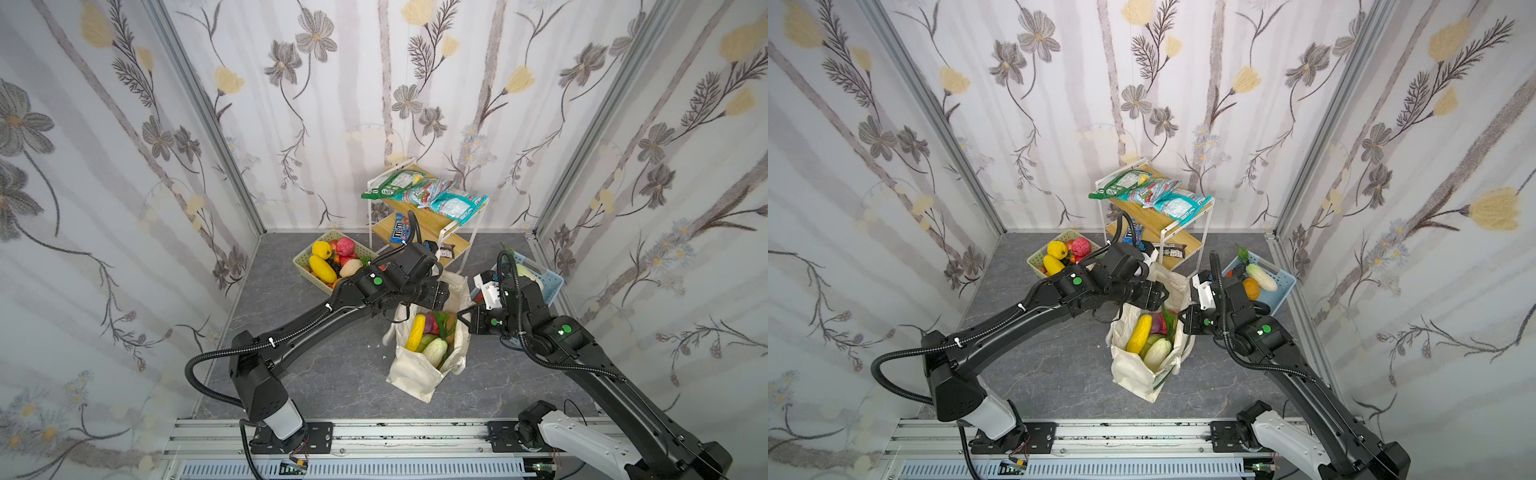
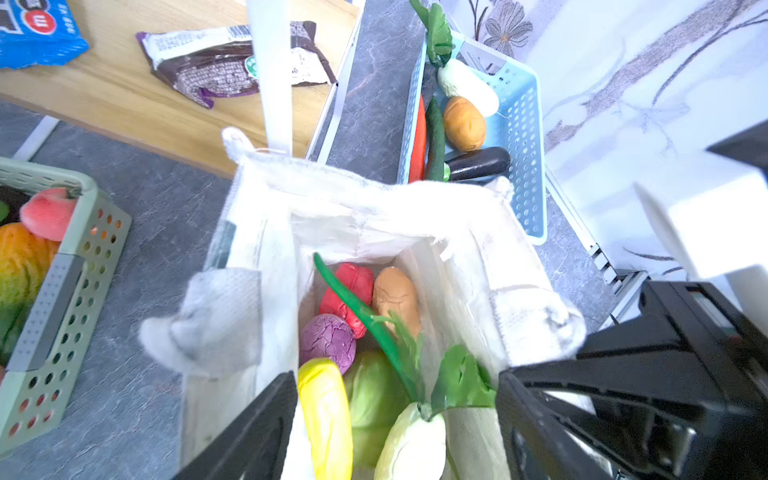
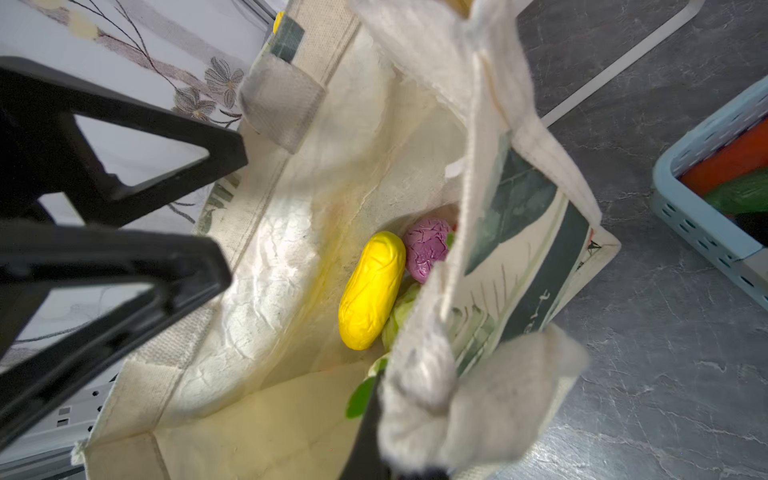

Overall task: Place the food into the grocery bag and tie it
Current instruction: 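Open the left gripper to release the yellow melon in the bag, then lift the left gripper out of the bag and move it over the fruit basket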

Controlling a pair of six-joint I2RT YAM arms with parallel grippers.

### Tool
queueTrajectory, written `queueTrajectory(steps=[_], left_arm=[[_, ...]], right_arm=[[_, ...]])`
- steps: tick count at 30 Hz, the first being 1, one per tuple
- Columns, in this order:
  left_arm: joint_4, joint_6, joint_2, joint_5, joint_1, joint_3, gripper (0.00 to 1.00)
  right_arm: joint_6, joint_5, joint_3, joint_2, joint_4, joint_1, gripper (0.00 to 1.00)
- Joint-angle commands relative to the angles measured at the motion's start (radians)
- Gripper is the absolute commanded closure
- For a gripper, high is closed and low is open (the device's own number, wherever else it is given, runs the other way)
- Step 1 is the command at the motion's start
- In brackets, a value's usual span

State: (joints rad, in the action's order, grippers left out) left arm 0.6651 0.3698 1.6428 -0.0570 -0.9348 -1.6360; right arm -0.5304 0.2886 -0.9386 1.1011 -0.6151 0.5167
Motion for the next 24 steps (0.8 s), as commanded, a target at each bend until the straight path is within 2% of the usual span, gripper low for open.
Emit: queueTrajectory(steps=[1, 6, 12, 19, 24], left_arm=[[0.0, 0.001, 0.019, -0.017, 0.003, 0.004, 0.23], [-0.004, -0.003, -0.018, 0.006, 0.013, 0.016, 0.22], [0.021, -0.036, -0.08, 0.05, 0.069, 0.007, 0.22], [0.048, -0.064, -0.13, 0.174, 0.2, 0.041, 0.22], [0.033, -0.06, -0.137, 0.212, 0.312, 0.073, 0.22]], right_arm=[[0.008, -0.031, -0.003, -0.001, 0.013, -0.001, 0.98], [0.007, -0.037, 0.009, -0.01, 0.013, 0.0, 0.98], [0.007, -0.037, 0.013, -0.011, 0.014, 0.0, 0.98], [0.006, -0.037, 0.017, -0.019, 0.014, 0.0, 0.98], [0.005, -0.037, 0.017, -0.02, 0.014, 0.0, 0.98]])
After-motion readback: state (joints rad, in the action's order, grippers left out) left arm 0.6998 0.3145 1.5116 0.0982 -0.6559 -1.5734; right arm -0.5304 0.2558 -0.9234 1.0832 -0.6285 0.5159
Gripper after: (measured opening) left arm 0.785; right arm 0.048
